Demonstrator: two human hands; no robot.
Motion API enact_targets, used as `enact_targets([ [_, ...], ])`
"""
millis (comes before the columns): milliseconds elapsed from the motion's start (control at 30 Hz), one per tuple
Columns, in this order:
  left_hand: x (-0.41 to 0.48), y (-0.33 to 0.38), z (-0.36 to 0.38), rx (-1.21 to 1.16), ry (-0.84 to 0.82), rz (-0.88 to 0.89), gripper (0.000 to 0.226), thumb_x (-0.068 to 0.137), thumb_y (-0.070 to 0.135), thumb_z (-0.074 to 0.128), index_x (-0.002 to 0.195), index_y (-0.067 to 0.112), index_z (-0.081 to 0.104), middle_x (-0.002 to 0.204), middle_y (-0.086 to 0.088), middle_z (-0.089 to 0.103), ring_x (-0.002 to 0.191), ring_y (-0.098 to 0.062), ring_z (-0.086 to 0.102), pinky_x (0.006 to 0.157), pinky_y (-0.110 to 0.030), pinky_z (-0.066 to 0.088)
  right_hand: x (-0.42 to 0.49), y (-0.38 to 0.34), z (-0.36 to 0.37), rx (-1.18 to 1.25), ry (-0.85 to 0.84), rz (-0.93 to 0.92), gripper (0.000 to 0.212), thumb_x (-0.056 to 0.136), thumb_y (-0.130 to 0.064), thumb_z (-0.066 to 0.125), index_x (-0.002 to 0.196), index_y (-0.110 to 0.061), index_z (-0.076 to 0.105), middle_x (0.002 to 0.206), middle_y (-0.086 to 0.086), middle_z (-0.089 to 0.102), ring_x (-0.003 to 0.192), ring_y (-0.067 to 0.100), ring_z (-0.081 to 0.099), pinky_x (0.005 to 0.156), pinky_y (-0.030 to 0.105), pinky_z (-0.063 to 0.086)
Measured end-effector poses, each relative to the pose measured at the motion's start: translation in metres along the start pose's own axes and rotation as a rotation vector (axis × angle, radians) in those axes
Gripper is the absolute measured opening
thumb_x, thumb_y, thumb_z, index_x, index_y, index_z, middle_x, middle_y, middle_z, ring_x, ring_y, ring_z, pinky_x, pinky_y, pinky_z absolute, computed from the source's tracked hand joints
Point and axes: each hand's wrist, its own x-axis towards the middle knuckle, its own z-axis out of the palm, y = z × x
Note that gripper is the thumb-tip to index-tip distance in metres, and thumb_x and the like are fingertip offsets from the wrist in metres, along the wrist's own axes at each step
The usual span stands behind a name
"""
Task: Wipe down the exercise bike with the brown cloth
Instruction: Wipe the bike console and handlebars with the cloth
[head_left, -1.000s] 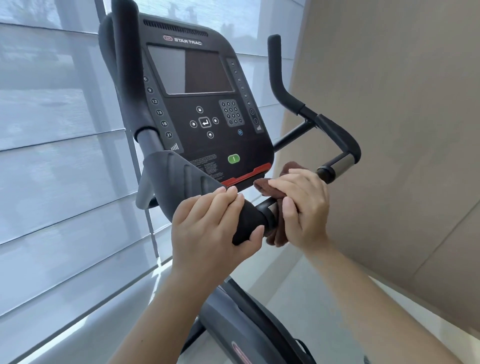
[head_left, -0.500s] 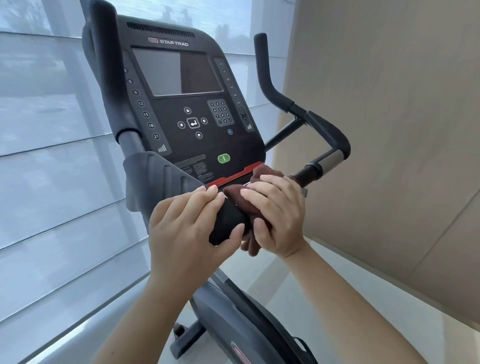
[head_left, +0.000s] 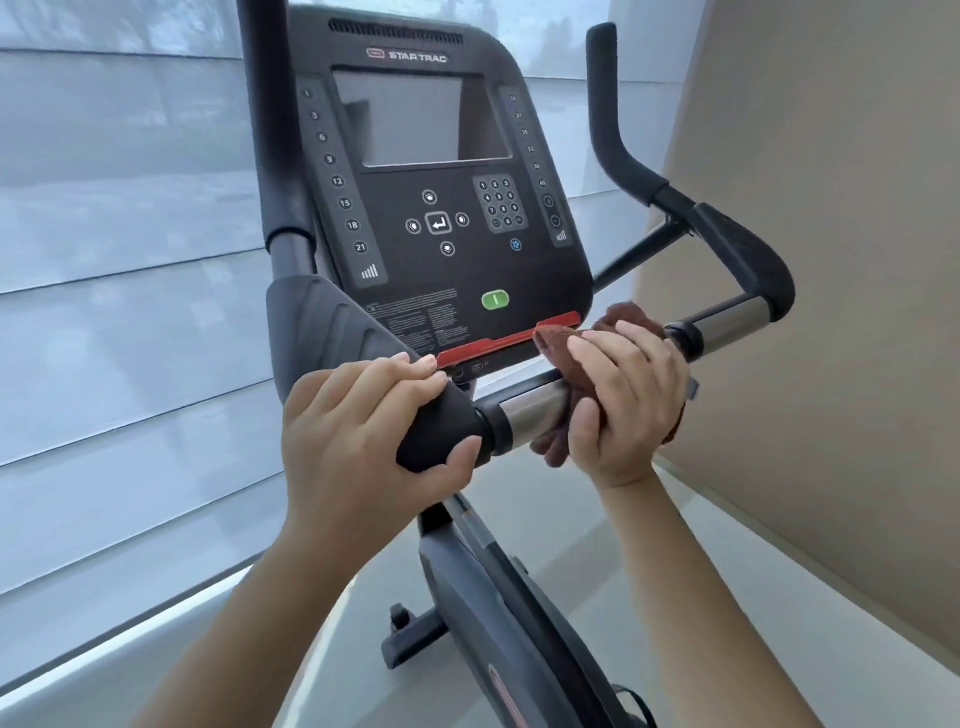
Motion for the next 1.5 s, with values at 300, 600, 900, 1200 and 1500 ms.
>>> enact_targets([
  [300,-0.001,0.003,-0.006,-0.028,-0.07,-0.043,0.035,0.072,0.04,0.064,0.087,0.01,0.072,0.098,0.0,0.07,0.096,-0.018,0.064,0.079,-0.034,0.043,0.028,-0.025,-0.026,0.142,-0.497,-0.123,0.034,0.083,-0.03,0.043,0.098,-0.013,0.069,0.093,0.003,0.07,0.094,0.026,0.063,0.09,0.043,0.043],
  [600,0.0,0.008,-0.01,-0.025,-0.121,-0.087,0.036,0.072,0.041,0.063,0.088,0.01,0.072,0.097,0.001,0.071,0.095,-0.02,0.065,0.081,-0.034,0.044,0.047,-0.046,-0.032,0.145,-0.73,-0.066,0.034,0.081,-0.032,0.044,0.095,-0.015,0.07,0.089,0.001,0.071,0.088,0.024,0.063,0.084,0.04,0.046],
  [900,0.016,0.039,-0.01,-0.047,-0.189,-0.102,0.022,0.078,0.03,0.056,0.078,0.011,0.067,0.087,-0.001,0.066,0.084,-0.021,0.058,0.076,-0.033,0.038,0.045,-0.02,-0.036,0.194,-0.784,-0.104,0.038,0.08,-0.042,0.051,0.108,-0.02,0.066,0.103,-0.002,0.069,0.108,0.025,0.058,0.092,0.048,0.043],
  [1200,0.033,0.065,0.021,0.103,-0.394,-0.059,0.029,0.081,0.033,0.053,0.092,0.01,0.066,0.092,-0.004,0.067,0.081,-0.024,0.062,0.066,-0.035,0.051,0.042,0.061,-0.025,0.125,-0.64,0.048,0.03,0.079,-0.029,0.045,0.088,-0.016,0.071,0.083,0.0,0.071,0.085,0.024,0.063,0.082,0.037,0.042],
  [1500,0.03,0.066,0.022,0.115,-0.464,-0.039,0.03,0.084,0.037,0.049,0.095,0.015,0.067,0.086,0.003,0.066,0.069,-0.019,0.059,0.058,-0.029,0.046,0.069,0.085,-0.021,0.206,-0.991,-0.07,0.04,0.08,-0.036,0.035,0.096,-0.019,0.068,0.081,-0.001,0.069,0.078,0.021,0.059,0.075,0.038,0.047],
])
